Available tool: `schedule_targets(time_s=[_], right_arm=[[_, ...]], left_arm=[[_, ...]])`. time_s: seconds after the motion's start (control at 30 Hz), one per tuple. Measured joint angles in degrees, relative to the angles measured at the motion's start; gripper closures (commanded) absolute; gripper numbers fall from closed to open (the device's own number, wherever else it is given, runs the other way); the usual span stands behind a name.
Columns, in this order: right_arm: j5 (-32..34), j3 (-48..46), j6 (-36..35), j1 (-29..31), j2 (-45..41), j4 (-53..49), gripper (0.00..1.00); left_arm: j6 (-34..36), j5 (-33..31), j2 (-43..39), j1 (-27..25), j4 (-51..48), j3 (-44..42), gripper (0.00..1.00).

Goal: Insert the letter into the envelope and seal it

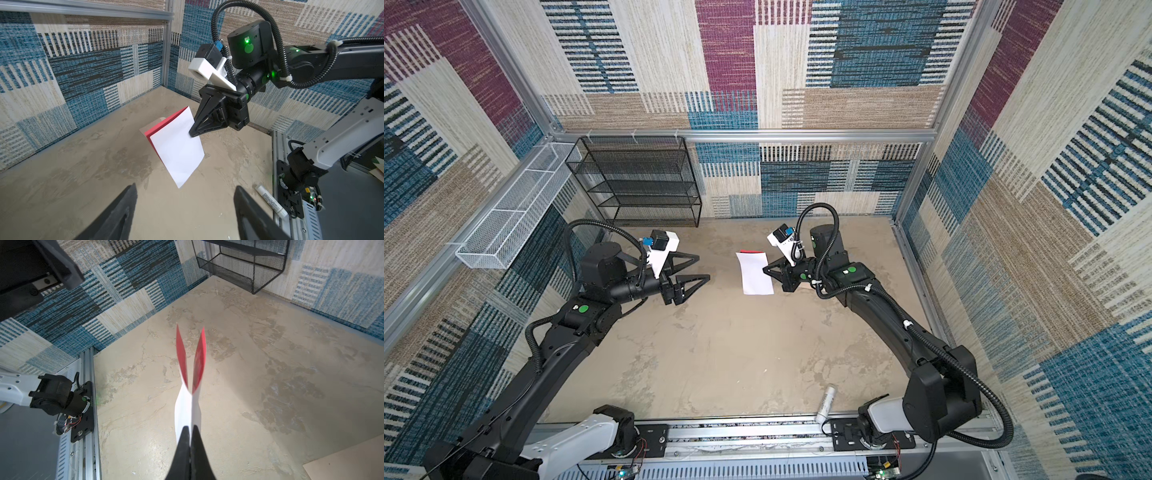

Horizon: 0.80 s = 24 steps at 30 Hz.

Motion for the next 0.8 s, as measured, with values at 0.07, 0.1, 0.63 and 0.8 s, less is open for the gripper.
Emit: schedule_targets(time_s=[0.07, 0.1, 0.63, 0.8], right_arm=[[-0.7, 0.1, -1.7, 0.8, 0.0, -0.3, 1.0], [-1.0, 0.1, -2.5, 1.1, 0.0, -0.6, 1.0], [-4.4, 3.2, -16.9, 5.3, 0.0, -8.0, 1.0], [-4.0, 3.3, -19.2, 6.3, 0.0, -9.6, 1.0]], left_arm=[[0.7, 0.0, 0.6, -0.8, 0.0, 0.8, 0.21], [1.1, 0.0, 1.0, -1.2, 0.0, 1.3, 0.2], [8.7, 4.1, 9.7, -8.3, -4.8, 8.9, 0.23], [11.5, 5.4, 12.1, -9.9, -8.2, 10.2, 0.29]])
